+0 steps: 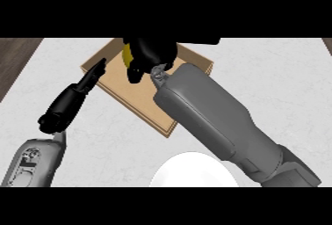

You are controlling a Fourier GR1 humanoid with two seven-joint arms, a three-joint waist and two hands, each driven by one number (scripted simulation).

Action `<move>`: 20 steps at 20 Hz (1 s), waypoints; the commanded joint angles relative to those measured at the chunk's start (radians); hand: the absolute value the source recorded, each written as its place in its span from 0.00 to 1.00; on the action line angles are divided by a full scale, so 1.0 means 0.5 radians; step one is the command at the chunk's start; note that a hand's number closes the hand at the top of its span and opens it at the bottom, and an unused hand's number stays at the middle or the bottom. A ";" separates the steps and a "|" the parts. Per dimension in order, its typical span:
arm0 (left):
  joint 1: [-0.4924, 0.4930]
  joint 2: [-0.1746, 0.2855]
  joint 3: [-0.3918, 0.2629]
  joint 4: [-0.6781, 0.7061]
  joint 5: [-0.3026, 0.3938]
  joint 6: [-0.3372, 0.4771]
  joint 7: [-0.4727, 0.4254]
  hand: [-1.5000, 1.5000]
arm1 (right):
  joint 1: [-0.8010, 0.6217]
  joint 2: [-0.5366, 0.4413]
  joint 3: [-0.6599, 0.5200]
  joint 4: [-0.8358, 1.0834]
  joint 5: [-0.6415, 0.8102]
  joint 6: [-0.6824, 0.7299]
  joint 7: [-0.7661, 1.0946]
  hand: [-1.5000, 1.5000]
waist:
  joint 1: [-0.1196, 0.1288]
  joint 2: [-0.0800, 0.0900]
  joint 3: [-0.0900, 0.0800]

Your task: Pick the lemon from the plate and place it in the cardboard box

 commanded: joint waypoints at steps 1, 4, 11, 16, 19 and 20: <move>-0.008 -0.029 -0.002 0.031 0.003 0.006 0.000 0.50 | -0.216 0.000 -0.125 0.392 -0.201 0.287 -0.061 1.00 | -0.017 0.008 -0.001; 0.076 -0.008 0.010 -0.065 0.010 0.001 0.006 0.50 | -0.145 0.000 -0.167 0.599 -0.243 0.356 -0.252 1.00 | -0.040 -0.003 0.002; 0.071 0.022 0.070 -0.055 0.019 -0.003 -0.002 0.50 | -0.161 -0.068 -0.212 1.066 -0.229 0.555 -0.613 1.00 | -0.059 0.005 0.003; -0.023 -0.045 0.023 -0.007 -0.051 0.055 0.054 0.50 | -0.364 -0.059 -0.328 1.192 -0.335 0.836 -0.884 0.00 | -0.075 0.006 0.003; 0.050 0.002 0.053 -0.064 -0.025 0.013 -0.002 0.50 | -0.319 -0.013 -0.399 1.202 -0.370 0.668 -1.083 0.00 | -0.059 0.004 0.004; 0.197 0.026 0.078 -0.116 0.027 -0.030 -0.046 0.50 | -0.258 -0.076 -0.433 1.117 -0.400 0.622 -1.174 0.00 | -0.070 -0.009 0.005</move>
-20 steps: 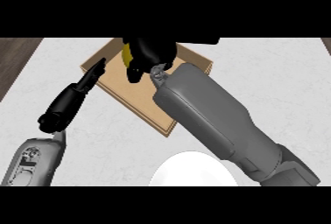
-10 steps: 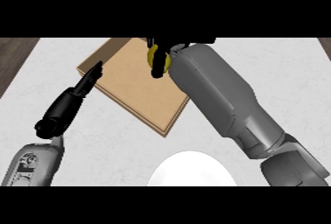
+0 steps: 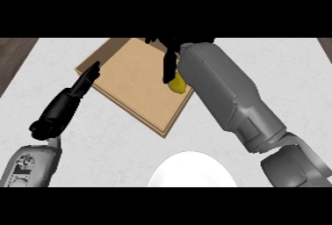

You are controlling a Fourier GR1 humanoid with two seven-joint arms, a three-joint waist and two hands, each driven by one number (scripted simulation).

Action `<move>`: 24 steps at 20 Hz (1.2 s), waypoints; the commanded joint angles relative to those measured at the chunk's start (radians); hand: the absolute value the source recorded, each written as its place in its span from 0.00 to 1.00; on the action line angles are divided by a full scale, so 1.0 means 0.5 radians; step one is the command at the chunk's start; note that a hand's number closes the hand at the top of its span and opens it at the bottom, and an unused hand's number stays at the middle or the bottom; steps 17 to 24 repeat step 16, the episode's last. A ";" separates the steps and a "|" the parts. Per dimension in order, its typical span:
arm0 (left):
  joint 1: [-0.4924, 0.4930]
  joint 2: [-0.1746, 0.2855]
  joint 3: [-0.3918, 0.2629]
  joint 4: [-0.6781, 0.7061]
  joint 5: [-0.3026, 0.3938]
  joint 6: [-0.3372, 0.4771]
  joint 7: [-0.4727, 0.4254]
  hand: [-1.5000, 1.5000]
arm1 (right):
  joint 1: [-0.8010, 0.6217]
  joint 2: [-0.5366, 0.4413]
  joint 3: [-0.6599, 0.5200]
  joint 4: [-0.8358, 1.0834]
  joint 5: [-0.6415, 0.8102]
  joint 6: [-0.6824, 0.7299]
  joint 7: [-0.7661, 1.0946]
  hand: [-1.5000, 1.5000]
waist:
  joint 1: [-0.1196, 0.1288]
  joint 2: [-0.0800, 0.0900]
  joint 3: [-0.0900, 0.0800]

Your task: Pick the lemon from the plate and place it in the cardboard box

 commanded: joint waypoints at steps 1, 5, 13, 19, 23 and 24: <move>-0.006 -0.017 -0.006 0.012 -0.023 0.021 0.015 0.50 | -0.007 -0.034 -0.186 -0.034 -0.132 -0.182 -0.269 0.00 | -0.002 0.006 0.002; -0.033 -0.017 -0.004 0.000 -0.018 0.021 0.024 0.50 | 0.044 0.058 -0.669 -0.217 -0.584 -0.520 -0.334 0.00 | -0.014 0.011 0.011; -0.010 -0.052 -0.041 -0.026 -0.018 0.006 0.050 0.50 | 0.071 -0.040 -1.149 -0.057 -0.959 -0.695 -0.418 0.00 | -0.003 0.007 0.001; 0.035 0.007 0.014 -0.055 -0.015 -0.008 0.033 0.50 | 0.128 -0.137 -1.215 0.042 -0.982 -0.710 -0.611 0.00 | 0.012 0.011 0.001; 0.035 0.007 0.014 -0.055 -0.015 -0.008 0.033 0.50 | 0.128 -0.137 -1.215 0.042 -0.982 -0.710 -0.611 0.00 | 0.012 0.011 0.001; 0.035 0.007 0.014 -0.055 -0.015 -0.008 0.033 0.50 | 0.128 -0.137 -1.215 0.042 -0.982 -0.710 -0.611 0.00 | 0.012 0.011 0.001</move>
